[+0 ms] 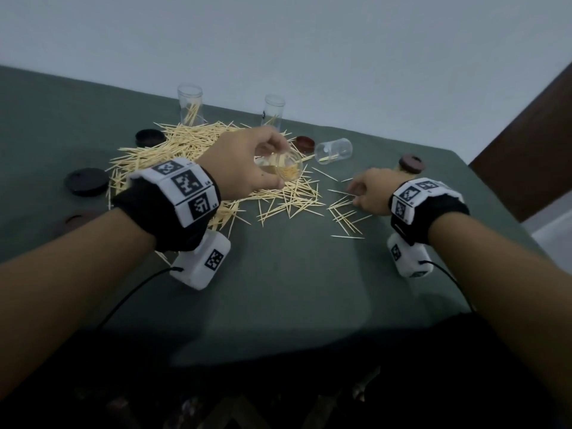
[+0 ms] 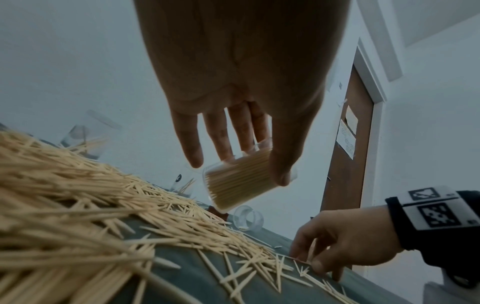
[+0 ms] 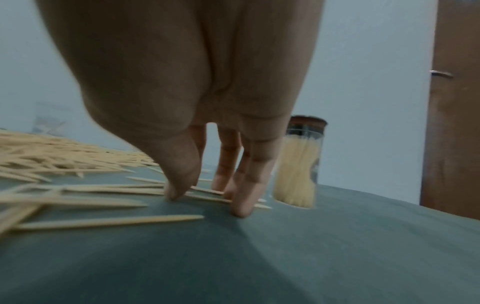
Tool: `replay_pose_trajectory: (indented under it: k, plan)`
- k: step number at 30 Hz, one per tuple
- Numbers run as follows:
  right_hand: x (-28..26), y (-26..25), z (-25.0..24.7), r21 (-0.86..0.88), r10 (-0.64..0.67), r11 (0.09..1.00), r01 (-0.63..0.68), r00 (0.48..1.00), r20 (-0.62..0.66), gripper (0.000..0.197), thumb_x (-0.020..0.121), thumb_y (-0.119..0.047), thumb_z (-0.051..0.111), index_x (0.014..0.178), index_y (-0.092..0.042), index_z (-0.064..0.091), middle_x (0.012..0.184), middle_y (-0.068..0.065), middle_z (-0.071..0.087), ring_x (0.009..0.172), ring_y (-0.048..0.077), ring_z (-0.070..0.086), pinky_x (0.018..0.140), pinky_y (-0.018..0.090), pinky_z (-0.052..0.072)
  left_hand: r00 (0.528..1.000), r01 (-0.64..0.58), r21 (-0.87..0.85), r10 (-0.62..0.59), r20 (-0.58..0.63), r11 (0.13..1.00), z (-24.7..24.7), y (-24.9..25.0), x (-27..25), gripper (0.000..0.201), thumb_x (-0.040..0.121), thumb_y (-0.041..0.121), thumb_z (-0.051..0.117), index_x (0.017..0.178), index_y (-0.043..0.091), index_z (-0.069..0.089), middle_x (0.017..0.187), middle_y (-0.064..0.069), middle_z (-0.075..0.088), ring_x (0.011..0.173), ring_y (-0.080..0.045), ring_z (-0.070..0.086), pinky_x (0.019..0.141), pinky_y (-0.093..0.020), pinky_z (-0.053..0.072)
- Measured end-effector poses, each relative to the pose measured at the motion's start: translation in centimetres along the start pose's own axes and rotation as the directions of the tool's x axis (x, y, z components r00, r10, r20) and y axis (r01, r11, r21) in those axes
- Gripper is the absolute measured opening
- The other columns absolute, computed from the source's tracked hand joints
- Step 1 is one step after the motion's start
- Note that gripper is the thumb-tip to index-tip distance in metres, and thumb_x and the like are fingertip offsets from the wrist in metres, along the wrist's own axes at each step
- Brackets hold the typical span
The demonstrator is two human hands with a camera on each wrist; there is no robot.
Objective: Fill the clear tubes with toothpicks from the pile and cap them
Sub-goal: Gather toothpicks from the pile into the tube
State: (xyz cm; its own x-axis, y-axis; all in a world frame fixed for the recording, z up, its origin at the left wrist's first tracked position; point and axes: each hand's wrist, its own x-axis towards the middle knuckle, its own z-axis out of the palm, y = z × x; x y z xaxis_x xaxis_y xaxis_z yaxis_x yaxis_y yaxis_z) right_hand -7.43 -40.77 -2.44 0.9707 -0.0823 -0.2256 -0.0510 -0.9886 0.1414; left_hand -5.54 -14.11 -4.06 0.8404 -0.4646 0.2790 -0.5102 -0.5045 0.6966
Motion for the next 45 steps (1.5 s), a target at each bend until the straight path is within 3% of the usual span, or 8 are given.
replay_pose_trajectory:
  k: [5, 12, 19, 27, 33, 35, 40, 45]
  plan:
    - [-0.8, -2.3, -1.0, 0.165, -0.117, 0.980, 0.114, 0.993, 0.007, 0.019, 0.093, -0.035, 0.058, 0.106, -0.032, 0.071, 0.089, -0.013, 0.066, 0.097, 0.012, 0.062, 0.080, 0.024, 0.041, 1.000, 0.027, -0.002, -0.027, 0.002, 1.000, -0.3, 0.0, 0.0, 0.053, 0.069, 0.029, 0.086, 0.116, 0.028, 0.062, 0.112, 0.014, 0.064, 0.107, 0.000, 0.059, 0.080, 0.002, 0.034]
    - [-2.0, -1.5, -0.8, -0.168, -0.026, 0.983, 0.070, 0.969, 0.247, 0.099, 0.053, -0.058, 0.087, 0.137, -0.035, 0.038, 0.136, -0.003, 0.052, 0.122, 0.024, 0.053, 0.096, 0.035, 0.044, 0.999, 0.049, -0.010, -0.049, 0.019, 0.999, -0.2, 0.0, 0.0, 0.054, 0.068, 0.031, 0.087, 0.115, 0.029, 0.062, 0.113, 0.013, 0.066, 0.108, -0.004, 0.060, 0.094, -0.016, 0.041]
    - [-0.4, -2.0, 0.6, 0.121, -0.125, 0.985, 0.121, 0.992, 0.025, 0.024, 0.080, -0.023, 0.077, 0.102, -0.028, 0.068, 0.094, -0.009, 0.068, 0.091, 0.012, 0.061, 0.064, 0.018, 0.040, 0.998, 0.045, 0.002, -0.045, 0.032, 0.999, -0.3, 0.2, 0.2, 0.054, 0.069, 0.029, 0.087, 0.117, 0.028, 0.062, 0.115, 0.011, 0.065, 0.110, -0.005, 0.059, 0.092, -0.015, 0.039]
    - [1.5, -4.3, 0.2, 0.344, -0.191, 0.909, 0.235, 0.969, -0.158, 0.038, 0.088, -0.024, 0.066, 0.123, -0.034, 0.059, 0.105, -0.010, 0.062, 0.092, 0.009, 0.057, 0.084, 0.021, 0.041, 0.999, 0.034, 0.003, -0.034, 0.013, 0.999, -0.7, -0.5, 0.0, 0.054, 0.067, 0.030, 0.088, 0.115, 0.030, 0.063, 0.113, 0.011, 0.066, 0.108, -0.003, 0.060, 0.086, -0.008, 0.039]
    - [4.8, -0.1, -0.4, -0.031, 0.000, 1.000, -0.002, 0.997, -0.073, 0.056, 0.087, -0.009, 0.059, 0.140, -0.025, 0.047, 0.141, 0.008, 0.050, 0.125, 0.029, 0.050, 0.100, 0.034, 0.042, 0.999, 0.035, 0.013, -0.036, 0.008, 0.999, -1.2, -0.5, -0.4, 0.054, 0.068, 0.027, 0.087, 0.117, 0.028, 0.063, 0.112, 0.011, 0.066, 0.108, -0.003, 0.060, 0.082, -0.003, 0.037]
    - [5.8, 0.7, 0.1, -0.065, 0.048, 0.997, -0.052, 0.997, -0.062, 0.055, 0.085, -0.012, 0.063, 0.138, -0.023, 0.051, 0.138, 0.009, 0.054, 0.122, 0.030, 0.054, 0.099, 0.035, 0.046, 1.000, 0.031, 0.028, -0.031, 0.002, 0.999, -1.4, -0.5, -0.5, 0.055, 0.068, 0.027, 0.087, 0.118, 0.026, 0.064, 0.112, 0.010, 0.066, 0.108, -0.004, 0.060, 0.087, -0.008, 0.041]
    - [6.6, 0.5, 0.1, -0.008, 0.039, 0.999, -0.040, 0.994, -0.102, 0.009, 0.084, -0.013, 0.066, 0.088, -0.019, 0.072, 0.100, 0.007, 0.071, 0.097, 0.028, 0.066, 0.080, 0.030, 0.050, 0.999, 0.036, 0.078, -0.036, 0.002, 0.996, -1.4, -0.6, -0.4, 0.054, 0.069, 0.028, 0.086, 0.117, 0.028, 0.063, 0.115, 0.011, 0.066, 0.109, -0.006, 0.060, 0.097, -0.024, 0.048]
    - [5.7, -1.0, -0.3, 0.074, -0.144, 0.986, 0.150, 0.986, -0.079, 0.013, 0.089, -0.025, 0.066, 0.099, -0.024, 0.074, 0.098, -0.006, 0.067, 0.091, 0.011, 0.055, 0.081, 0.023, 0.040, 0.999, 0.052, 0.088, -0.053, 0.007, 0.995, -1.0, -0.8, -0.3, 0.054, 0.070, 0.030, 0.086, 0.118, 0.029, 0.063, 0.112, 0.014, 0.065, 0.107, -0.003, 0.059, 0.096, -0.019, 0.045]
